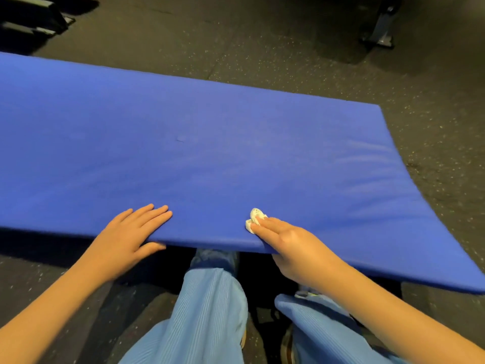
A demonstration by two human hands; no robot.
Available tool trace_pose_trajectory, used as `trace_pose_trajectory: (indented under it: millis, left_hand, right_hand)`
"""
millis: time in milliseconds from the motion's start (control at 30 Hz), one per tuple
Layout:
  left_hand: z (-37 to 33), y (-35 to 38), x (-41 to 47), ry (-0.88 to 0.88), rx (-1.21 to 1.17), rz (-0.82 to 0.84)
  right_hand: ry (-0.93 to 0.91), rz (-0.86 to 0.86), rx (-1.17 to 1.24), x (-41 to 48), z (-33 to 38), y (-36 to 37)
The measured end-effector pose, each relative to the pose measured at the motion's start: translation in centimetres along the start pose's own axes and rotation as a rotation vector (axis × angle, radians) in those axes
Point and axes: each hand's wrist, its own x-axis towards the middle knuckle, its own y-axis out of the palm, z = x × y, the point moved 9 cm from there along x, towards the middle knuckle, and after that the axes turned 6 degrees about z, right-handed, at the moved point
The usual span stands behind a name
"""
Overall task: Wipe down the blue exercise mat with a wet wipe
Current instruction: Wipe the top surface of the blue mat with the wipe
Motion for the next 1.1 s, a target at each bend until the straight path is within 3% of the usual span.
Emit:
trace_pose_trajectory:
  millis: [200, 533, 767, 967, 1100]
  left_hand:
    - [-9.6, -3.1, 4.7, 0.254, 0.027, -0.127]
    - [-25.7, -1.4, 8.5, 0.587, 0.057, 0.042]
    - [-24.4, 2.5, 9.1, 0.524, 0.001, 0.317]
    - [-21.9, 3.3, 9.8, 0.384, -0.089, 0.247]
    - [-20.9, 3.7, 10.1, 0.281, -0.132, 0.203]
  right_hand:
    - [0.098, -0.126, -0.018, -5.7, -6.7, -5.7]
    - [0.426, -0.148, 0.064, -20.1, -14.7, -6.6]
    - [0.640, -0.045, 0.173, -21.0, -15.4, 1.4]
    - [0.456, 0.006, 0.201, -18.2, -10.9, 3.2]
    - [0.658, -0.066, 0.201, -17.2, -13.9, 2.7]
